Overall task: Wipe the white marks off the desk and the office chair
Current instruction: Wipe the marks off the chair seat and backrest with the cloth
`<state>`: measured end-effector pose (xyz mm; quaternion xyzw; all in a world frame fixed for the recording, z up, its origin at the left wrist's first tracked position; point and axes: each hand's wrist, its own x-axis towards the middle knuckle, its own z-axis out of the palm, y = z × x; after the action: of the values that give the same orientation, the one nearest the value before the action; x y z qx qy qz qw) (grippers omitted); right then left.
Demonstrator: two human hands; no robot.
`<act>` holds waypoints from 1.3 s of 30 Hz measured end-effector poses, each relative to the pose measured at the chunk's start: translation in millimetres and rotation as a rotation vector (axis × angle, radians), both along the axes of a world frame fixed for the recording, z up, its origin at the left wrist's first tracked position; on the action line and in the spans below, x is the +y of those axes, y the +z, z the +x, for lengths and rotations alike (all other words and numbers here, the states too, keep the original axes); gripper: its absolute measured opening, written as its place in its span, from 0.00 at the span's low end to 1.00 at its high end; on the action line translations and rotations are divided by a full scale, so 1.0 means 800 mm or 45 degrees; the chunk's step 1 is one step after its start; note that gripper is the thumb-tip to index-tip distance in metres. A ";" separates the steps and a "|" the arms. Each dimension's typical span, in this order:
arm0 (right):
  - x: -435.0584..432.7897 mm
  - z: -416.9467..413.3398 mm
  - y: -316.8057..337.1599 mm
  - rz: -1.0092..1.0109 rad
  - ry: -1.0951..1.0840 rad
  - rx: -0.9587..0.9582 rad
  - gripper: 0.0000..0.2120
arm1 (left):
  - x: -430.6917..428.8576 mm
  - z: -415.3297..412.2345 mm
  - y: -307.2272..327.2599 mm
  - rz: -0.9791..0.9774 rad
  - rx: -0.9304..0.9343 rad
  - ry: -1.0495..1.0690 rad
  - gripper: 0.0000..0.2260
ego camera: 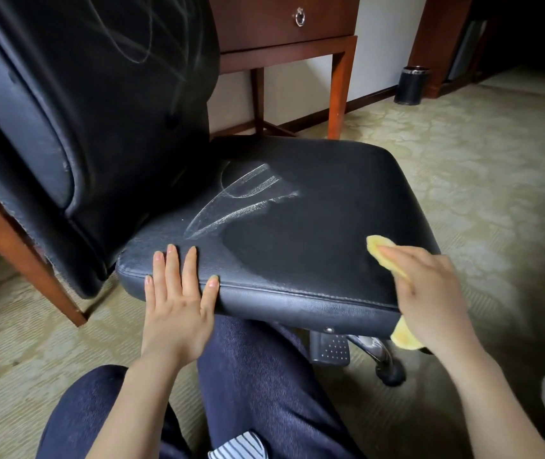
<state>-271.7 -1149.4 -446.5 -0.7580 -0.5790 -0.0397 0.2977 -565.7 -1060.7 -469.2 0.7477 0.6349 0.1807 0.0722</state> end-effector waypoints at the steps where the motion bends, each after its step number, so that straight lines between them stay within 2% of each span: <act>1: -0.001 0.015 -0.002 -0.001 -0.041 0.049 0.22 | 0.000 0.000 -0.001 -0.007 0.002 0.001 0.29; 4: 0.006 0.053 -0.009 -0.004 -0.167 0.252 0.19 | 0.001 0.001 -0.001 -0.006 -0.019 0.004 0.29; 8: 0.040 0.077 -0.008 -0.005 -0.261 0.391 0.18 | -0.001 0.002 -0.001 0.003 -0.029 0.002 0.29; 12: 0.095 0.087 0.003 -0.040 -0.217 0.254 0.20 | -0.003 0.005 0.003 -0.018 -0.013 0.008 0.36; 18: 0.202 0.063 0.025 -0.203 -0.114 0.022 0.24 | -0.006 0.005 0.004 -0.016 0.052 0.014 0.37; 25: 0.281 -0.015 0.028 -0.224 -0.121 -0.031 0.17 | -0.004 0.005 0.002 -0.002 0.121 0.024 0.34; 28: 0.282 -0.046 0.025 -0.237 0.103 -0.147 0.18 | -0.003 0.003 0.000 0.003 0.142 0.036 0.29; 32: 0.242 -0.087 0.024 -0.213 0.512 -0.317 0.19 | -0.002 0.002 0.000 -0.010 0.159 0.031 0.29; 39: 0.127 -0.111 0.028 -0.123 1.055 -0.271 0.18 | -0.002 -0.001 0.001 -0.026 0.132 0.013 0.29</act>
<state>-360.9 -1047.8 -424.2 -0.4659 -0.8633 0.0324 0.1914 -566.2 -1062.4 -468.5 0.7521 0.6433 0.1357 0.0459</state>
